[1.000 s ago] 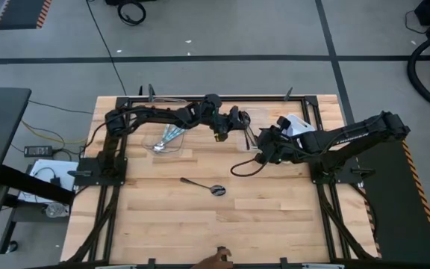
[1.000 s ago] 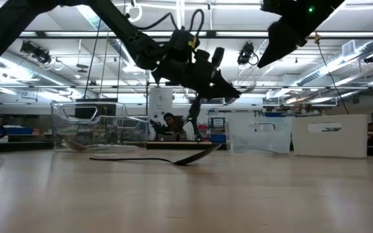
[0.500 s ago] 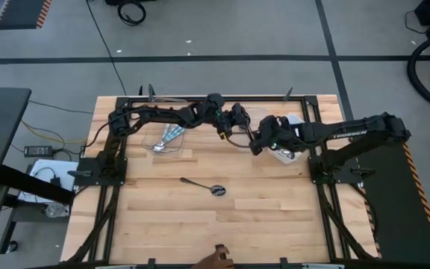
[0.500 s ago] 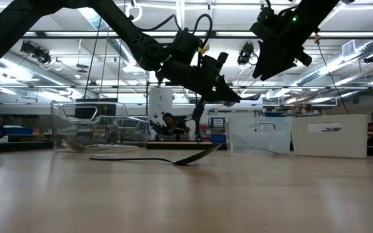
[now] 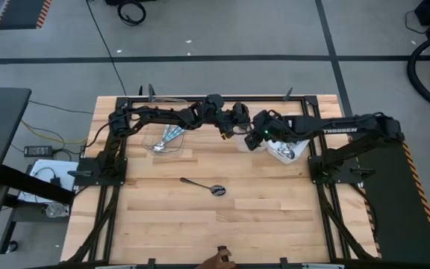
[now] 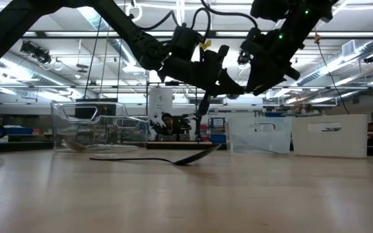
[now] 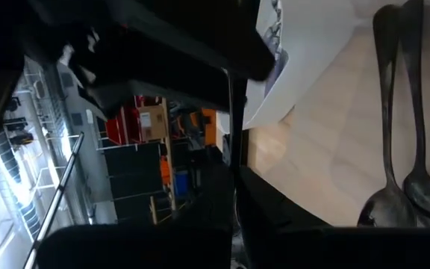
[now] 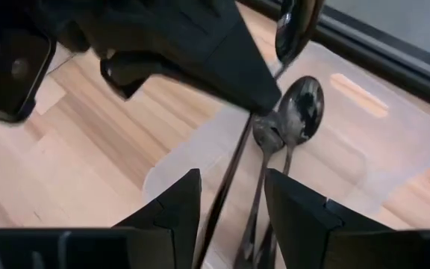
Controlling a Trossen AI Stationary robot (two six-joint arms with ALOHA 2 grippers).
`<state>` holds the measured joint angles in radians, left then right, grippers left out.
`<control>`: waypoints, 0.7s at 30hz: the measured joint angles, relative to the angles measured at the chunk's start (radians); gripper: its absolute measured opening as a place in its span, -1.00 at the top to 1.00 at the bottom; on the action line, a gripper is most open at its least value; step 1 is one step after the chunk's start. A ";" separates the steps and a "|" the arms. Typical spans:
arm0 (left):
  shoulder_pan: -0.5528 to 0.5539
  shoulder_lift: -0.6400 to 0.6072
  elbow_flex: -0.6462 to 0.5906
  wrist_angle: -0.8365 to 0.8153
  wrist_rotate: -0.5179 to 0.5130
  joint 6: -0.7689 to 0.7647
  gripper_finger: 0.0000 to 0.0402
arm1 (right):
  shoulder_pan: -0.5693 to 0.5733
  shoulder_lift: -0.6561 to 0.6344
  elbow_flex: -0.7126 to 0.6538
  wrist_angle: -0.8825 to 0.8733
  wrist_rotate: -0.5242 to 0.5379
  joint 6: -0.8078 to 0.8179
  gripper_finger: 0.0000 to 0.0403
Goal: Sort silverware by color (type)
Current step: Put the black spoon into the transparent white bin
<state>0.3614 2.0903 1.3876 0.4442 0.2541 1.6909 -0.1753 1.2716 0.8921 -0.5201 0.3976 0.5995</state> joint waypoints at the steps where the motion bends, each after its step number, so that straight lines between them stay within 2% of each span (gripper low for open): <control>1: 0.000 0.000 0.000 0.000 0.000 0.000 0.93 | -0.008 0.006 0.000 0.013 -0.008 -0.005 0.21; 9: -0.001 0.000 0.000 0.007 -0.015 0.000 0.93 | -0.062 0.019 0.000 0.023 -0.080 -0.019 0.35; 15: -0.001 0.000 0.000 0.007 -0.015 0.001 0.93 | -0.089 0.019 0.000 0.033 -0.167 -0.025 0.66; 19: -0.001 -0.002 0.000 0.009 -0.015 0.008 0.93 | -0.099 0.019 0.000 0.024 -0.160 -0.020 0.92; 21: -0.003 -0.002 0.000 0.012 -0.015 -0.004 0.90 | -0.102 0.019 0.000 0.027 -0.145 -0.019 0.95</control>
<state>0.3588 2.0888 1.3876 0.4561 0.2390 1.6865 -0.2768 1.2907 0.8917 -0.4927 0.2523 0.5802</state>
